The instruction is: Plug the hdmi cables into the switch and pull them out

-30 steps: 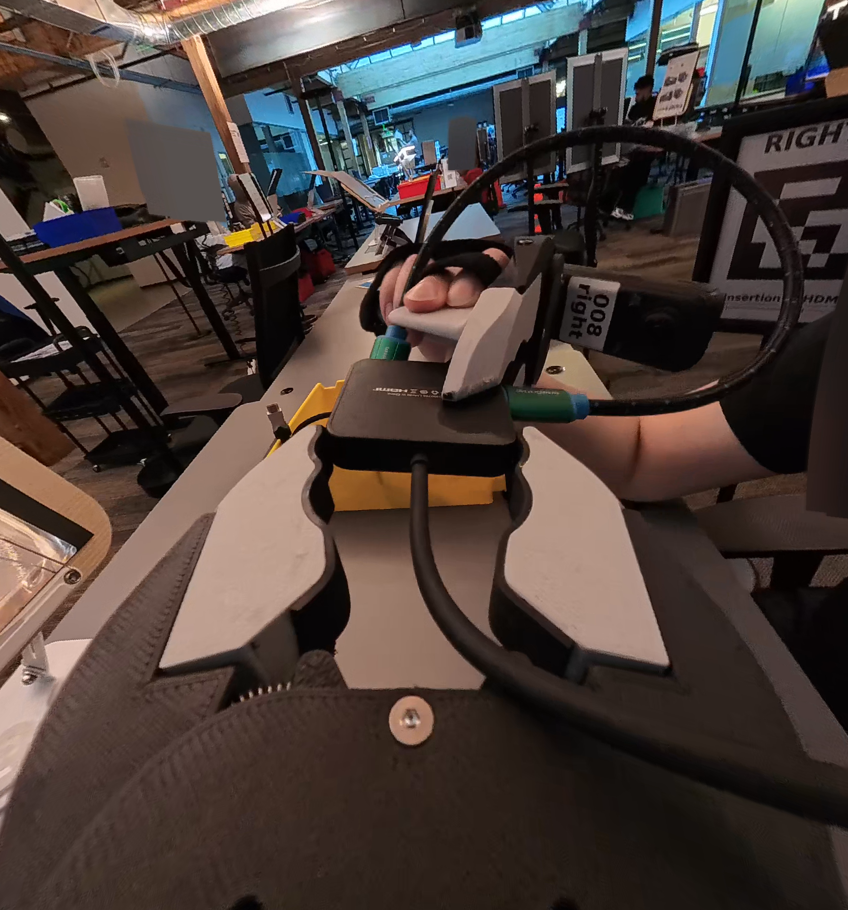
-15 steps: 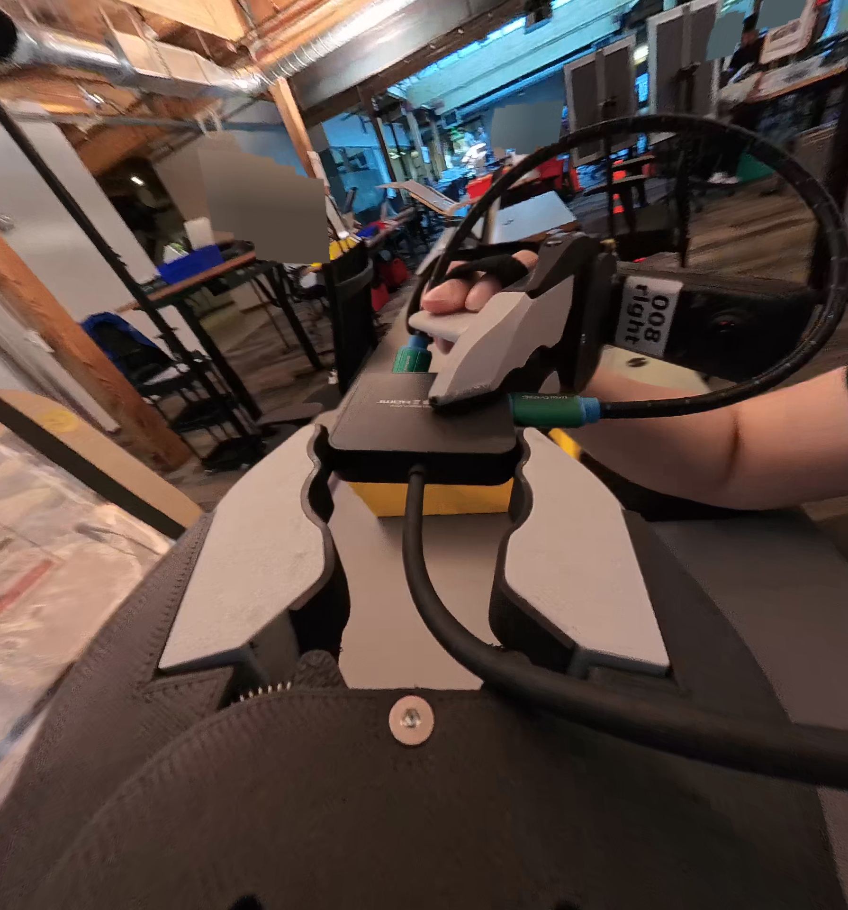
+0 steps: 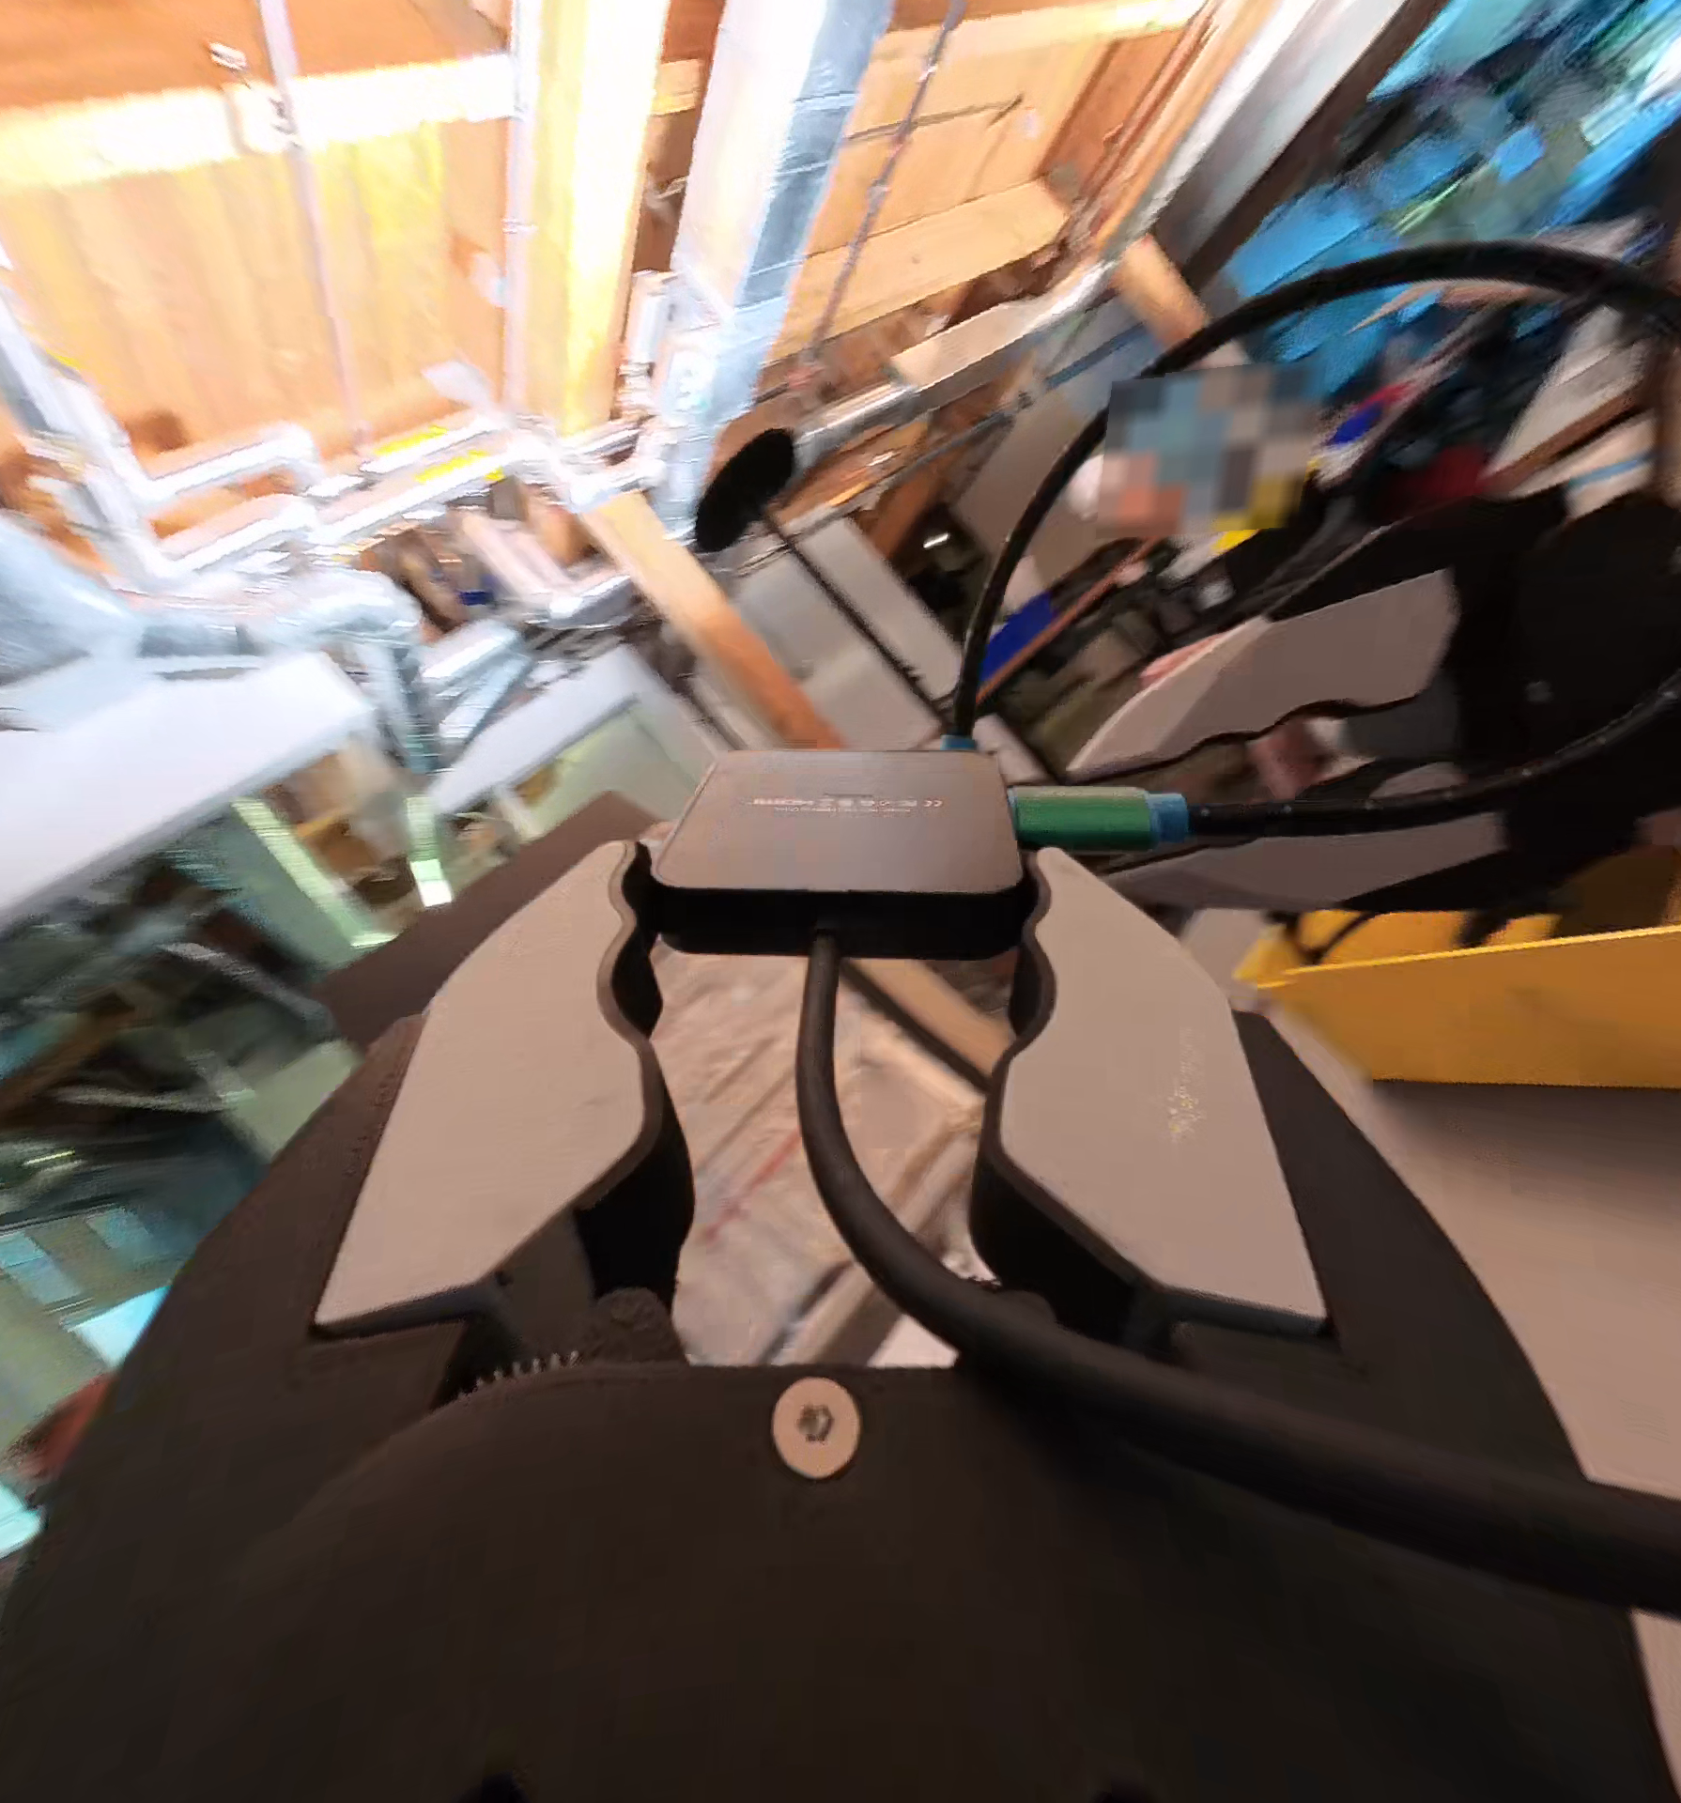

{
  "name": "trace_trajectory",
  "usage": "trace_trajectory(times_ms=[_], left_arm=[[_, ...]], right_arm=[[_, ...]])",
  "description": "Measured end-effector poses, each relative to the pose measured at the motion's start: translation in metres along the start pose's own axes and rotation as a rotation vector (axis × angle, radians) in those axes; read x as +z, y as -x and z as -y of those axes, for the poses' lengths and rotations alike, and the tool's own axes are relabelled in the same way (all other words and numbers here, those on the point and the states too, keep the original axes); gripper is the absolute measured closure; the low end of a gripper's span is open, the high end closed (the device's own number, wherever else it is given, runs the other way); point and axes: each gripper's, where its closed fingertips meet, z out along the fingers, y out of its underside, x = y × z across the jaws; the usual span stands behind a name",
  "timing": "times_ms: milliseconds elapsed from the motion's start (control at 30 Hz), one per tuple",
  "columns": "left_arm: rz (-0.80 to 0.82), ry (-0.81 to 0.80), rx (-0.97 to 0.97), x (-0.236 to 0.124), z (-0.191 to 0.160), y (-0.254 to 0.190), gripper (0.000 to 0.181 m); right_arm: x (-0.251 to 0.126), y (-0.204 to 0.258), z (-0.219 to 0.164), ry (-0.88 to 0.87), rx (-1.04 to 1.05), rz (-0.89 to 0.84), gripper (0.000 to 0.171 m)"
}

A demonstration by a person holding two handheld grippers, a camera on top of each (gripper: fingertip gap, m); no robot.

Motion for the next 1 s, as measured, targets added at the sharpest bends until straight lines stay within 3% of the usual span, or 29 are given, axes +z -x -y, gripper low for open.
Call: trace_trajectory(times_ms=[133, 267, 333, 433, 500, 567, 667, 867, 1000], left_arm=[[0.199, 0.056, 0.124, -0.004, -0.008, 0.024, 0.111], [0.284, 0.079, 0.116, -0.007, -0.016, 0.038, 0.111], [0.333, 0.088, 0.129, -0.011, -0.019, 0.048, 0.111], [0.386, 0.109, 0.153, -0.017, -0.023, 0.059, 0.111], [0.395, 0.101, 0.149, -0.018, -0.025, 0.061, 0.111], [0.391, 0.095, 0.147, -0.017, -0.027, 0.06, 0.111], [0.389, 0.099, 0.191, -0.014, -0.029, 0.054, 0.111], [0.348, 0.058, 0.259, -0.004, -0.022, 0.03, 0.111], [0.33, 0.036, 0.296, 0.0, -0.018, 0.018, 0.111]], right_arm=[[0.014, 0.012, -0.006, 0.0, 0.488, 0.017, 0.148], [0.032, 0.06, 0.006, 0.006, 0.876, 0.239, 0.146], [0.032, 0.078, 0.025, -0.062, 0.904, 0.31, 0.15], [0.022, 0.093, 0.074, -0.23, 0.705, 0.393, 0.162], [0.025, 0.071, 0.089, -0.242, 0.589, 0.246, 0.161], [0.031, 0.029, 0.081, -0.164, 0.642, 0.041, 0.158], [0.032, -0.011, 0.056, -0.037, 0.846, -0.093, 0.128], [0.036, -0.004, 0.024, 0.151, 0.93, -0.012, 0.125], [0.038, 0.011, 0.014, 0.213, 0.994, 0.036, 0.134]])
